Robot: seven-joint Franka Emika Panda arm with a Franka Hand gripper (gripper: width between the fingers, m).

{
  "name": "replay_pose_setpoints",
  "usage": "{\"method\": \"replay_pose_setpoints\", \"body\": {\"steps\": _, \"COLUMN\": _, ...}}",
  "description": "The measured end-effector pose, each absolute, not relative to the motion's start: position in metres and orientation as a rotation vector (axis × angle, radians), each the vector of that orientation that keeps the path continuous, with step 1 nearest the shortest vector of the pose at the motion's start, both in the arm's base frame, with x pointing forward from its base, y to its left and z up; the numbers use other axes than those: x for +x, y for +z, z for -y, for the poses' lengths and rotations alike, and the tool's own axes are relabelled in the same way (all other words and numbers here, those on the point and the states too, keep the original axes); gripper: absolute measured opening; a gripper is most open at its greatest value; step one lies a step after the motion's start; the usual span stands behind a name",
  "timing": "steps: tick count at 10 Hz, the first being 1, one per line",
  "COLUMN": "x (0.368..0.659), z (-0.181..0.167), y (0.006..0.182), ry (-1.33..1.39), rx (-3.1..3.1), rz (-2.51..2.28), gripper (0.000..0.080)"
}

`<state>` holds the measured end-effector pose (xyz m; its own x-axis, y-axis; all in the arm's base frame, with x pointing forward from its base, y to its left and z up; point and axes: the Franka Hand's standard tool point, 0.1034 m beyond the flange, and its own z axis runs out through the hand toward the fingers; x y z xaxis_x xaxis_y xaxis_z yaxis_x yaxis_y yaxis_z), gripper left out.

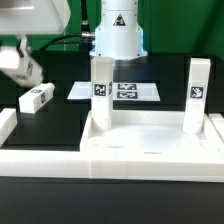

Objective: Assemble desk

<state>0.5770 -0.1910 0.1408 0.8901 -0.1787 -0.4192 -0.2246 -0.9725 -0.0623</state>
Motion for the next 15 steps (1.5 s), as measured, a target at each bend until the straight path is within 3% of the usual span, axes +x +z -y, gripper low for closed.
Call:
{"method": "replay_pose_setpoints", "body": {"steps": 3, "x": 0.583, "z": 0.192, "y": 0.146, "ry": 0.358, "rx": -3.034, "rz": -0.333, "gripper": 0.0295}}
{"method": "replay_pose_setpoints", "body": {"steps": 4, "x": 0.597, "z": 0.189, "y": 0.158, "ry": 0.241, "rx": -3.063, "rz": -0.32, "gripper": 0.0295}}
{"method": "replay_pose_setpoints", "body": {"steps": 8, "x": 0.621, "z": 0.145, "y": 0.187, "ry": 0.31, "rx": -3.054, "rz": -0.41, "gripper": 0.0295}}
{"method": "replay_pose_setpoints", "body": {"steps": 12, "x": 0.624, "z": 0.144, "y": 0.185, "ry": 0.295, "rx": -3.058, "rz": -0.409, "gripper": 0.0295}}
{"method": "replay_pose_setpoints", "body": {"steps": 15, "x": 0.656, "z": 0.087, "y": 0.182, "ry": 0.217, "rx": -3.077, "rz": -0.378, "gripper": 0.0295}}
